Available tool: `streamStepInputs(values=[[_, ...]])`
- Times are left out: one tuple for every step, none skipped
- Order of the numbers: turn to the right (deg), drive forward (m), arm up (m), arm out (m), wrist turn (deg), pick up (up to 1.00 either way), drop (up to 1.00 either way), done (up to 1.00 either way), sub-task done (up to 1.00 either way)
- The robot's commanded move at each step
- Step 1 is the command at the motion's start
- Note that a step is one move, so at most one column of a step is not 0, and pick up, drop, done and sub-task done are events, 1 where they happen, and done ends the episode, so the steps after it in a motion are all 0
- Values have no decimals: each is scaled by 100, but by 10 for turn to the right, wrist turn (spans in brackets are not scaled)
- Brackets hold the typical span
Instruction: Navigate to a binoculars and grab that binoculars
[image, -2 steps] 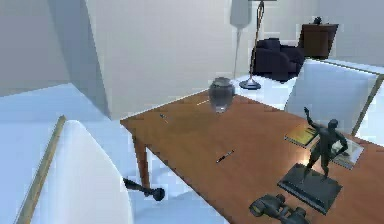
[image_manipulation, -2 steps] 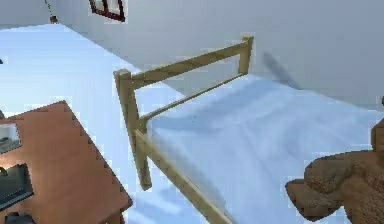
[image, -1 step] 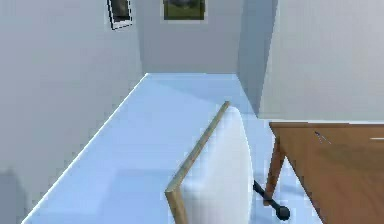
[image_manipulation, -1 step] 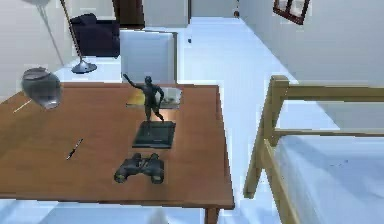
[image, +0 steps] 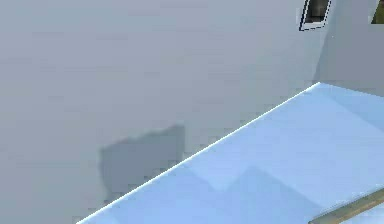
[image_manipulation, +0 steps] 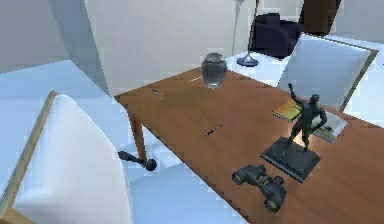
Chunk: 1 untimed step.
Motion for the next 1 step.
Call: streamStepInputs(values=[[-120,0,0,0,0,0,0,0,0]])
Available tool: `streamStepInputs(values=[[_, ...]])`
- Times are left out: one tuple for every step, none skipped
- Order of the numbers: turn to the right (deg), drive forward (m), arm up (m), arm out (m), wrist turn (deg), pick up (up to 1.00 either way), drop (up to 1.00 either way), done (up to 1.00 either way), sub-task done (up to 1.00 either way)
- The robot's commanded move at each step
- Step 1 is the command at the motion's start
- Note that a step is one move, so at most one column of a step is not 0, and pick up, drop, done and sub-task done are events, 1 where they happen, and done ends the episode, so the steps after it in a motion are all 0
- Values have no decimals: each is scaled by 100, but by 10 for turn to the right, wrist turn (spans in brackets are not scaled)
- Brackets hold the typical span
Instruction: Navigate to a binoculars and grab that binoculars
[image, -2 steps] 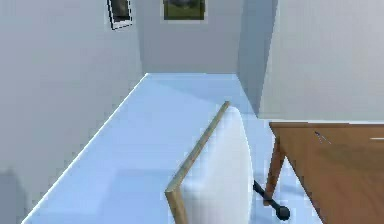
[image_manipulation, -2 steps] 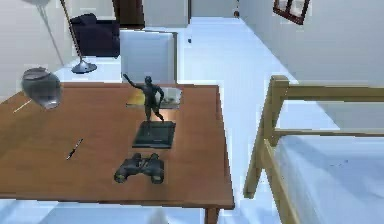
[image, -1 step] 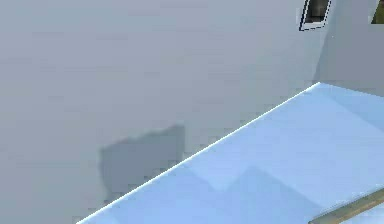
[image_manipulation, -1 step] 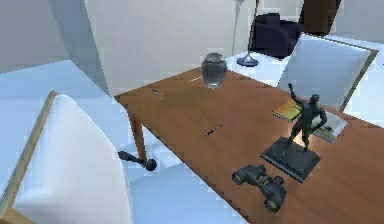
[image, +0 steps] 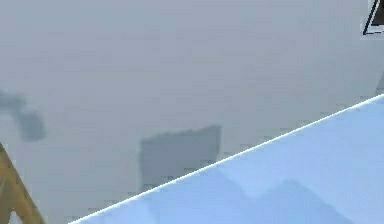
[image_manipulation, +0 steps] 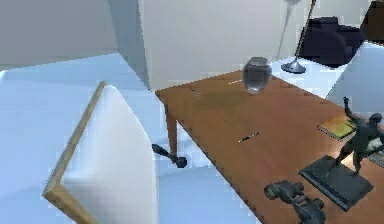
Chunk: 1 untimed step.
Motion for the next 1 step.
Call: streamStepInputs(values=[[0,25,0,0,0,0,0,0,0]])
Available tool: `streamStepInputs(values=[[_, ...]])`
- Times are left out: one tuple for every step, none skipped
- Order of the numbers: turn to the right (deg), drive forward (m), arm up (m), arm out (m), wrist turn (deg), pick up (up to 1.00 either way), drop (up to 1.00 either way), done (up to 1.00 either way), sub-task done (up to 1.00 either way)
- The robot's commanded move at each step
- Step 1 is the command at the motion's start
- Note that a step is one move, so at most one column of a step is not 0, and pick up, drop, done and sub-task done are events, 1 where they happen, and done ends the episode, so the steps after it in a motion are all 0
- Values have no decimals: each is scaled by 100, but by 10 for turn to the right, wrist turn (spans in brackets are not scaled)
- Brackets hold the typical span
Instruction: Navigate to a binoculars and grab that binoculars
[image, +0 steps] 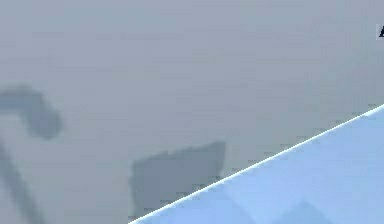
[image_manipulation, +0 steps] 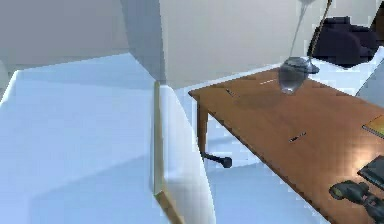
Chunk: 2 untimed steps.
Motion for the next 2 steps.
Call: streamStepInputs(values=[[450,0,0,0,0,0,0,0,0],[0,0,50,0,0,0,0,0,0]])
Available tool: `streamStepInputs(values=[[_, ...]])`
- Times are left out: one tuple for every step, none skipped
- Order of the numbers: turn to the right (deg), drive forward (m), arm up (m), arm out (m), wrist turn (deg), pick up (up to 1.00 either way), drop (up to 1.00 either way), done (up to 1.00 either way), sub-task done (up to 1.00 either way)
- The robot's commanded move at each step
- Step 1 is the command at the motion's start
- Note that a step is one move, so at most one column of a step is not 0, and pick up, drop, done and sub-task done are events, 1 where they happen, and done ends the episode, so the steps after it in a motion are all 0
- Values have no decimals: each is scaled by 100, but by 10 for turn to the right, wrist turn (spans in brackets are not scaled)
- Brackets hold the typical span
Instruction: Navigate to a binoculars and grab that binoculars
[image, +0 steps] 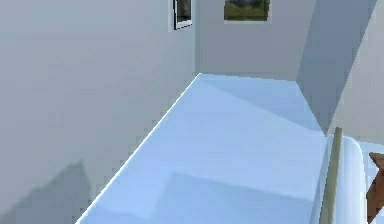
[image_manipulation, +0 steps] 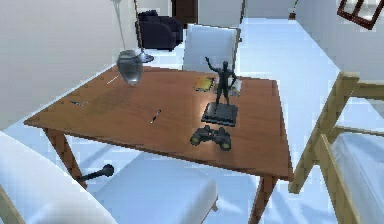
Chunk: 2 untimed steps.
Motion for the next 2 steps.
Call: streamStepInputs(values=[[0,0,34,0,0,0,0,0,0],[0,0,0,50,0,0,0,0,0]])
